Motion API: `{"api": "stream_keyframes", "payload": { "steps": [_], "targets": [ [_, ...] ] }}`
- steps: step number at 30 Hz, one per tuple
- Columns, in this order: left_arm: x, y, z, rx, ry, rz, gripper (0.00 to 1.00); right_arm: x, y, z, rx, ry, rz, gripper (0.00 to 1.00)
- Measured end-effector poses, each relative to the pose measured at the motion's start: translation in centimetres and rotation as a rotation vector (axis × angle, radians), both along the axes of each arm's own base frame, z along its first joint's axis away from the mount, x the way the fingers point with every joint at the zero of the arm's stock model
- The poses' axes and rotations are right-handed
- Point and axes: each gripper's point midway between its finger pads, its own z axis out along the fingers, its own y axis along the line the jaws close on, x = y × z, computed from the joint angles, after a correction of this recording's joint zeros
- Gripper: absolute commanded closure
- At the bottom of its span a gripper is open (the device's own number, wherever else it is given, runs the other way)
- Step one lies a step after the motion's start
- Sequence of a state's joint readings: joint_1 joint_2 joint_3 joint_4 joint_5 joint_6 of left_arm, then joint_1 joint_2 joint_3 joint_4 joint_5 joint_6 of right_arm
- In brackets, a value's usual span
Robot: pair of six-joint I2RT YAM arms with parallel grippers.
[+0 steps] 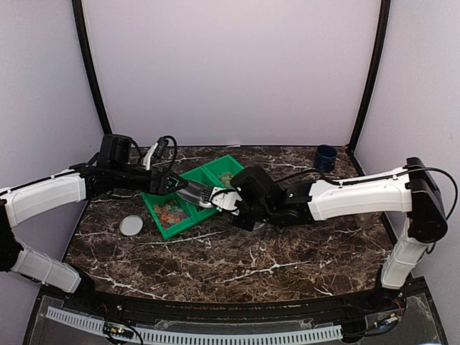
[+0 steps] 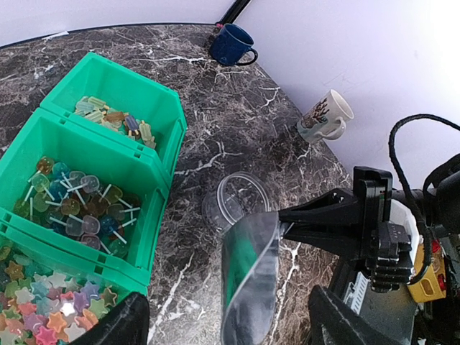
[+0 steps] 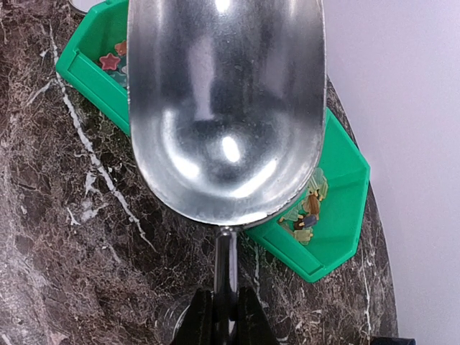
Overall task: Pack the candies
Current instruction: Pass from the right arm to the left
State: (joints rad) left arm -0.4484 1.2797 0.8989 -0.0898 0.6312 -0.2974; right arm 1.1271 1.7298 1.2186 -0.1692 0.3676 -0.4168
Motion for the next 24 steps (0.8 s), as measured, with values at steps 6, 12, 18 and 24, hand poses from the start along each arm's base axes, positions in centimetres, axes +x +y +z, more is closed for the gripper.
{"api": "stream_keyframes", "payload": {
  "steps": [6,12,18,24],
  "targets": [
    [-0.12,-0.17,-0.25,-0.007,0.011,-0.011,0.44,-0.30,0.38,0.29,-0.006,-0.028,0.011,1.00],
    [-0.19,-0.37,-0.47,-0.011,0.020,-0.024,0.48,-0.22,0.37,0.25,-0.020,-0.049,0.005,1.00],
    [-0.36,-0.50,-0.58,-0.016,0.027,-0.036,0.55,0.15,0.15,0.17,-0.038,-0.072,-0.011,1.00],
    [-0.33,-0.60,-0.98,-0.013,0.038,-0.041,0.59,0.34,0.13,0.05,-0.048,-0.084,-0.014,1.00]
  ]
}}
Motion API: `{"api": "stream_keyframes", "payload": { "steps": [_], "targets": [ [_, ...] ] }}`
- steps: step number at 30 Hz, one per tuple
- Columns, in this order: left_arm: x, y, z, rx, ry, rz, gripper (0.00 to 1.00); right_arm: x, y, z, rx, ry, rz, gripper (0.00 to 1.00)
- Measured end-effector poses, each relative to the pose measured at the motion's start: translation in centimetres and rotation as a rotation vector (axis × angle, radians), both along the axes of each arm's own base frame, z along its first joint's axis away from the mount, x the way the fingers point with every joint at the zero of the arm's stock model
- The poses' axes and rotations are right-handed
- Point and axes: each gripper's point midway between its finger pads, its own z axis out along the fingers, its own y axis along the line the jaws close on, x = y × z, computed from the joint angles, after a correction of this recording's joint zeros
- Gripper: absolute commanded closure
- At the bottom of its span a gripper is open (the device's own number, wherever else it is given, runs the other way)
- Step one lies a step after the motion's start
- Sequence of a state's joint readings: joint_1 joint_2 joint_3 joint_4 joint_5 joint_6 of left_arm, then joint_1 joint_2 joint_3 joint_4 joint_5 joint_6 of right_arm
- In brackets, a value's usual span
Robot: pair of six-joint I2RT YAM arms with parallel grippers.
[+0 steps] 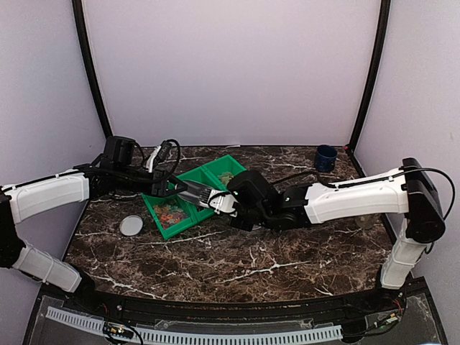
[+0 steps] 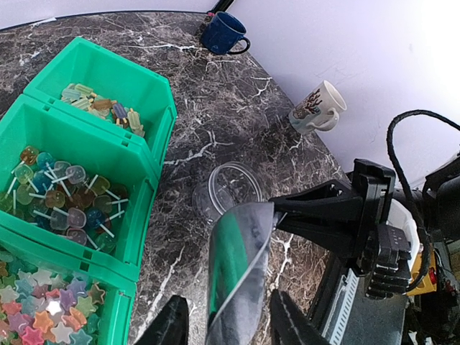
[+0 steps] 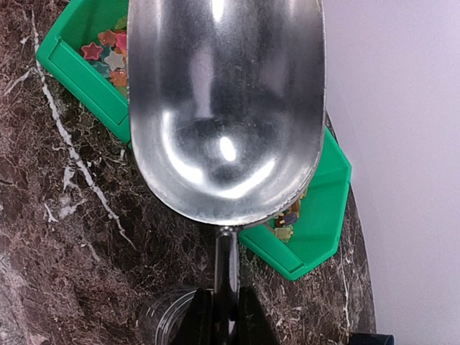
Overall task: Pack the candies
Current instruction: Pass from the right arm to the left
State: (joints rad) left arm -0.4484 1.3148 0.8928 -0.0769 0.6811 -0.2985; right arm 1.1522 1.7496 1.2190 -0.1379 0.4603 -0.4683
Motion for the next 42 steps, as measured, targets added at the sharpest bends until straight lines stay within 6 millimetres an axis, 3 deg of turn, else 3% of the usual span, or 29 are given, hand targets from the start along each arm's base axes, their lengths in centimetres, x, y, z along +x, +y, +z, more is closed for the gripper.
{"api": "stream_keyframes", "payload": {
  "steps": [5,14,21,28,33,35,38,42],
  "targets": [
    [0.0,0.0,0.0,-0.001,0.003,-0.003,0.66,0.2,0.1,0.4,0.002,-0.014,-0.004,1.00],
    [0.0,-0.2,-0.7,0.005,0.022,-0.009,0.86,-0.2,0.5,0.6,0.006,-0.024,0.008,1.00],
    [0.2,-0.1,-1.1,0.012,0.029,0.000,0.91,-0.1,0.7,0.8,0.008,-0.034,0.011,0.95],
    [0.6,0.1,-1.6,0.030,0.032,0.025,0.97,-0.1,0.8,0.9,0.016,-0.055,0.010,0.74],
    [0.2,0.0,-1.8,0.021,0.050,0.013,0.98,-0.1,0.7,0.7,0.029,-0.067,0.008,0.51],
    [0.1,0.1,-2.0,0.019,0.058,0.013,0.98,-0.2,0.5,0.6,0.035,-0.068,0.005,0.37],
    [0.1,0.2,-2.0,0.011,0.060,0.014,0.99,-0.5,0.0,0.9,0.054,-0.075,0.012,0.00],
    [0.0,0.2,-1.4,-0.013,0.048,0.008,1.00,-1.0,-1.1,2.2,0.106,-0.084,0.036,0.02]
  ]
}}
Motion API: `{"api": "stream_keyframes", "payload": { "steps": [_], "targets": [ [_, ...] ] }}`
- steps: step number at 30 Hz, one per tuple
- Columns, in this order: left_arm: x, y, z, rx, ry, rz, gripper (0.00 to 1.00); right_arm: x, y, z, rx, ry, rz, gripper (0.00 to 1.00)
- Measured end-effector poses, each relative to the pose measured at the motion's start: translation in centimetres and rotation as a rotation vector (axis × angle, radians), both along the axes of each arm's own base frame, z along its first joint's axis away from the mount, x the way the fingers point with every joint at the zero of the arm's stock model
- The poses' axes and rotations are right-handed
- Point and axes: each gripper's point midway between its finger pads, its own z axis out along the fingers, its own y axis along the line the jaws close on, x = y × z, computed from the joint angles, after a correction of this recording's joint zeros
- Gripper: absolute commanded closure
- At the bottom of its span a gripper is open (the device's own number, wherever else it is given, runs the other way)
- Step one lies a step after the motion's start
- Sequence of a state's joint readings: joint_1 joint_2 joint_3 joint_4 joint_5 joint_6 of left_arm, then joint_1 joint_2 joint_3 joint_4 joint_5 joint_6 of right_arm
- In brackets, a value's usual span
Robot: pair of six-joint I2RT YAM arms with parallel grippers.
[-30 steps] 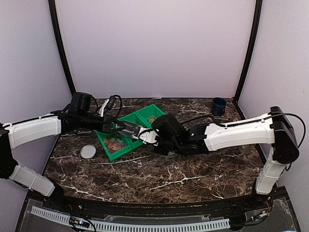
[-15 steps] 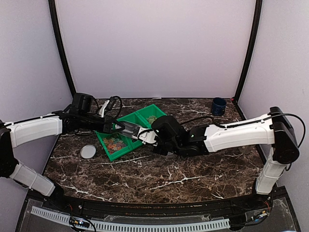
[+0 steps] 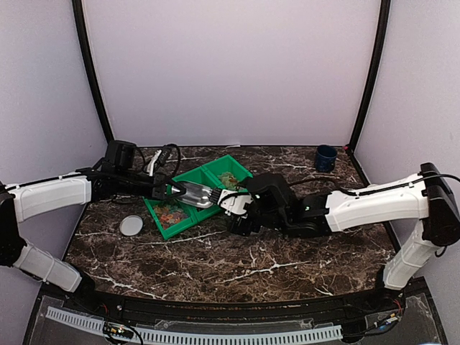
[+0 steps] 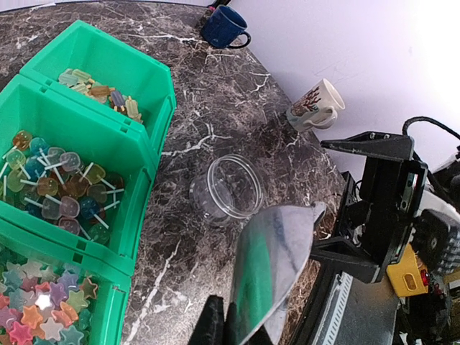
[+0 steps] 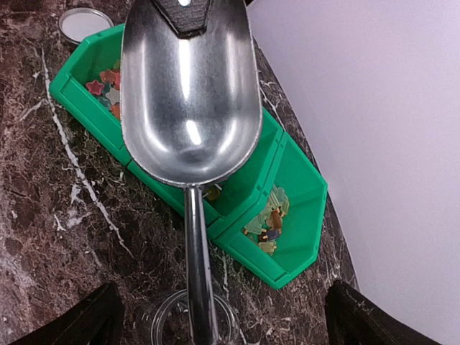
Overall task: Pack the candies
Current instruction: Pass from the right arm to the left, then pass from the left arm to the right
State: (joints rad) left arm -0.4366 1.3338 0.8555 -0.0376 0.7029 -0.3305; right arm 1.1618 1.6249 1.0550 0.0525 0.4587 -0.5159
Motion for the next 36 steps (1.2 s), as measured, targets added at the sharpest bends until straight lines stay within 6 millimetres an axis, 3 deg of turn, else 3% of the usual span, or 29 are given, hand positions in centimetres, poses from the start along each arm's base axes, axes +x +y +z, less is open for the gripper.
{"api": "stream_keyframes", "payload": {
  "steps": [6,10,14,19,26,28,31,36],
  "targets": [
    [-0.5,-0.1,1.3,-0.051,-0.023,-0.024,1.00,-1.0,-1.8,4.3,0.242,0.010,0.104,0.02],
    [-0.9,-0.3,1.9,-0.079,-0.031,-0.043,1.00,-2.0,-2.8,5.4,0.343,0.000,0.181,0.02],
    [-1.1,-0.6,2.4,-0.108,-0.031,-0.061,1.00,-2.8,-2.0,5.4,0.369,0.013,0.246,0.00],
    [-1.3,-0.8,2.8,-0.130,-0.021,-0.072,1.00,-2.9,-1.0,4.1,0.360,0.029,0.278,0.12],
    [-1.6,-0.9,2.9,-0.144,0.000,-0.079,1.00,-2.9,0.5,4.0,0.368,-0.018,0.310,0.14],
    [-1.6,-0.9,2.9,-0.147,0.004,-0.080,1.00,-3.0,1.1,3.6,0.353,-0.027,0.315,0.19],
    [-1.6,-0.9,2.9,-0.148,0.008,-0.079,1.00,-3.2,1.9,2.8,0.327,-0.037,0.321,0.39],
    [-1.6,-0.9,2.9,-0.148,0.009,-0.079,1.00,-3.5,2.3,2.7,0.311,-0.057,0.333,0.43]
  ]
}}
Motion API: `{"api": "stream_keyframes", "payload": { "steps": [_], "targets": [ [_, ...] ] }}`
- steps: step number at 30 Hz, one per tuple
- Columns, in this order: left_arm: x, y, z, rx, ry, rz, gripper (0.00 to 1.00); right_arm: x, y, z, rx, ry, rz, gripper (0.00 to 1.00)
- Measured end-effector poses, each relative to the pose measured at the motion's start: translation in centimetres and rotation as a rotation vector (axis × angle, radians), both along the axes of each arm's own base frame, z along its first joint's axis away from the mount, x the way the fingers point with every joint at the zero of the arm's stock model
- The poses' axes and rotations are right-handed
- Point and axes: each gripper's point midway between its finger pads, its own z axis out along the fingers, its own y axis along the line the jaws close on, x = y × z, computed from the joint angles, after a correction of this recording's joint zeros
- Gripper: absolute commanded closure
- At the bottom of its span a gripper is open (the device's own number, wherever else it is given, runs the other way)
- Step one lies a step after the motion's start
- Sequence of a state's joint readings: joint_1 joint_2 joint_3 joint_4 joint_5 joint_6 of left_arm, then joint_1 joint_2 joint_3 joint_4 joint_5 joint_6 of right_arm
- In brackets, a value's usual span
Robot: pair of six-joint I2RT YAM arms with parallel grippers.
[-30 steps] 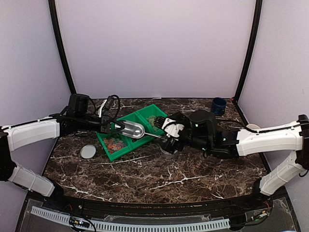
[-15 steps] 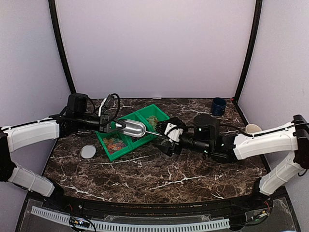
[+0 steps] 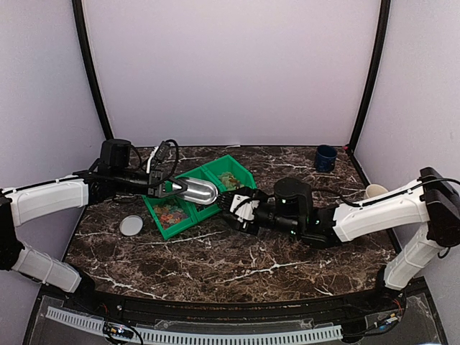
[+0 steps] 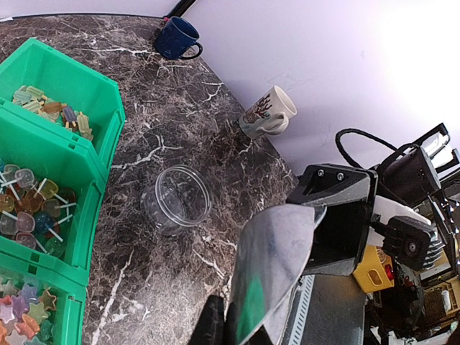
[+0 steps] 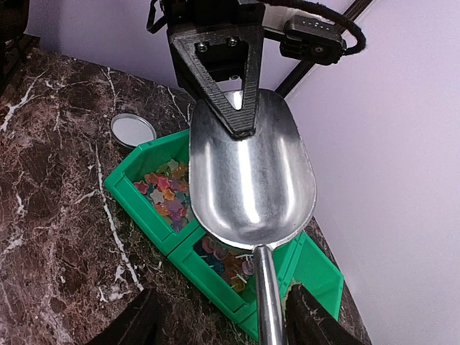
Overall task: Pack the candies
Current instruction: Pass from the left arm to the right
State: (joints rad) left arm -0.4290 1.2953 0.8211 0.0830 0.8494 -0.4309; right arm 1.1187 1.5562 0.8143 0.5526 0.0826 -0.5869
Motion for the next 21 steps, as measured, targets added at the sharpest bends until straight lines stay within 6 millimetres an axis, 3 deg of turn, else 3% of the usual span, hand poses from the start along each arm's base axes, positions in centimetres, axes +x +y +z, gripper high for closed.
{"api": "stream_keyframes", "payload": {
  "steps": [7,21],
  "targets": [
    [-0.1,0.0,0.0,-0.003,0.002,-0.006,1.00,0.3,0.2,1.0,0.017,-0.039,-0.010,0.60],
    [-0.3,-0.2,-0.2,-0.010,0.013,-0.026,1.00,0.7,0.7,1.5,0.021,-0.070,-0.030,0.71]
  ]
}}
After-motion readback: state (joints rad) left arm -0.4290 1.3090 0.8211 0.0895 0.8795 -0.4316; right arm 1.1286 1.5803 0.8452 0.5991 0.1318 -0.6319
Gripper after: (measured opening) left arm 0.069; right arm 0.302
